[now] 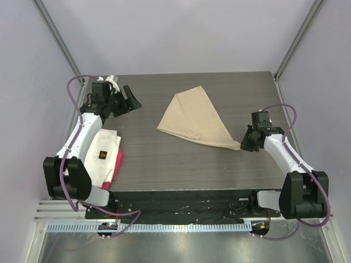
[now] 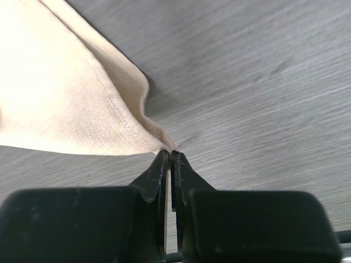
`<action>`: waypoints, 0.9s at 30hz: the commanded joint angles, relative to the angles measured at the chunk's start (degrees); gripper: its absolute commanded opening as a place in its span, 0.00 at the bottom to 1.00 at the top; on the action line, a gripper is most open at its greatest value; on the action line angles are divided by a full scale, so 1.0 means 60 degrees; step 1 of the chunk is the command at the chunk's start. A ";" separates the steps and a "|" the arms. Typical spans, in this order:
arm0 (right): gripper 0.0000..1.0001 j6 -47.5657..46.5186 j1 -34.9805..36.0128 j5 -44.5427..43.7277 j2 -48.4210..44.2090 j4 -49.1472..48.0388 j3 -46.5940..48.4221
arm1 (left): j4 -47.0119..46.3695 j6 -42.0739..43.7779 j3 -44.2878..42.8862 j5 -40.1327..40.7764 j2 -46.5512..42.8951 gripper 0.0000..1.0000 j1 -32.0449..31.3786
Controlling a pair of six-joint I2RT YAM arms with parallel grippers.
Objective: Fold the napkin, place the utensils inside, and roll it up
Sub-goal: Fold the napkin at the center of the board.
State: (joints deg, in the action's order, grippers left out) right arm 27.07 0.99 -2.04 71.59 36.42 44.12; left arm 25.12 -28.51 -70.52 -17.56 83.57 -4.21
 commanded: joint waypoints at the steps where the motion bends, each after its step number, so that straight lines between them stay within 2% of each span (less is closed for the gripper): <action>1: 0.01 -0.0161 -0.0049 0.0207 -0.0140 0.0082 0.0907 | -0.0276 -0.0082 0.0020 -0.0193 -0.0423 0.79 0.0071; 7: 0.01 -0.0030 0.0448 0.0809 0.0328 0.0111 0.2006 | -0.0305 -0.0067 0.0035 -0.0164 -0.0466 0.79 0.0071; 15: 0.01 0.0161 0.1722 0.0385 0.0929 -0.0123 0.2637 | -0.0306 -0.0067 0.0079 -0.0178 -0.0467 0.79 0.0071; 20: 0.01 0.0395 0.2221 0.0560 0.1382 -0.1001 0.2739 | -0.0408 -0.0169 0.0093 -0.0295 -0.0422 0.79 0.0071; 27: 0.01 0.0747 0.3275 0.1072 0.2846 -0.2495 0.3718 | -0.0452 -0.0184 0.0152 -0.0383 -0.0408 0.79 0.0071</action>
State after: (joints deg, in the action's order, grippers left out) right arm 29.63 17.58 2.15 85.43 29.71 61.12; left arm 24.80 -29.50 -69.82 -18.46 83.07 -4.19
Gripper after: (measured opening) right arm 0.090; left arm 0.789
